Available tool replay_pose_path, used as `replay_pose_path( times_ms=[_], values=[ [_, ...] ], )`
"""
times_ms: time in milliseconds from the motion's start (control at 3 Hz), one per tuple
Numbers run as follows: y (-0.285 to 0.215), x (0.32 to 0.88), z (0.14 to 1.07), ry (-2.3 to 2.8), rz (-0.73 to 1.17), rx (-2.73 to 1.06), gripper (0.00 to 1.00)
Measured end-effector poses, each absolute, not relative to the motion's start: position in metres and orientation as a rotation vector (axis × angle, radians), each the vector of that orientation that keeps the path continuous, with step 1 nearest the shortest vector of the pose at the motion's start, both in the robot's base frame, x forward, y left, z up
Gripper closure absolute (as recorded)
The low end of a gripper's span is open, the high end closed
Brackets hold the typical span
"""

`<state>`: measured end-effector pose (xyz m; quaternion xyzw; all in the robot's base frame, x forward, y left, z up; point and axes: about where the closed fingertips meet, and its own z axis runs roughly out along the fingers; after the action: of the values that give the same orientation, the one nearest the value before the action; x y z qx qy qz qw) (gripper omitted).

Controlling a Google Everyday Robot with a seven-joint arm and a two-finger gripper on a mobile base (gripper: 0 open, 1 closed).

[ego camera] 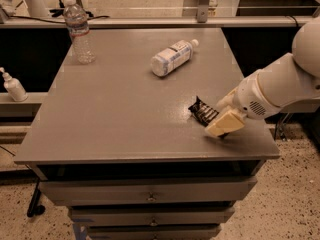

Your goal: Move blue plastic bottle near water bottle

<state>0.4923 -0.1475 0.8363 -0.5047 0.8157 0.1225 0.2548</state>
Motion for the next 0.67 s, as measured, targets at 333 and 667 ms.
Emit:
replay_pose_path(
  times_ms=[333, 667],
  values=[
    [-0.1456, 0.4892, 0.8293, 2.233, 0.348, -1.364, 0.64],
    [-0.146, 0.4875, 0.8269, 2.244, 0.35, -1.362, 0.87]
  ],
)
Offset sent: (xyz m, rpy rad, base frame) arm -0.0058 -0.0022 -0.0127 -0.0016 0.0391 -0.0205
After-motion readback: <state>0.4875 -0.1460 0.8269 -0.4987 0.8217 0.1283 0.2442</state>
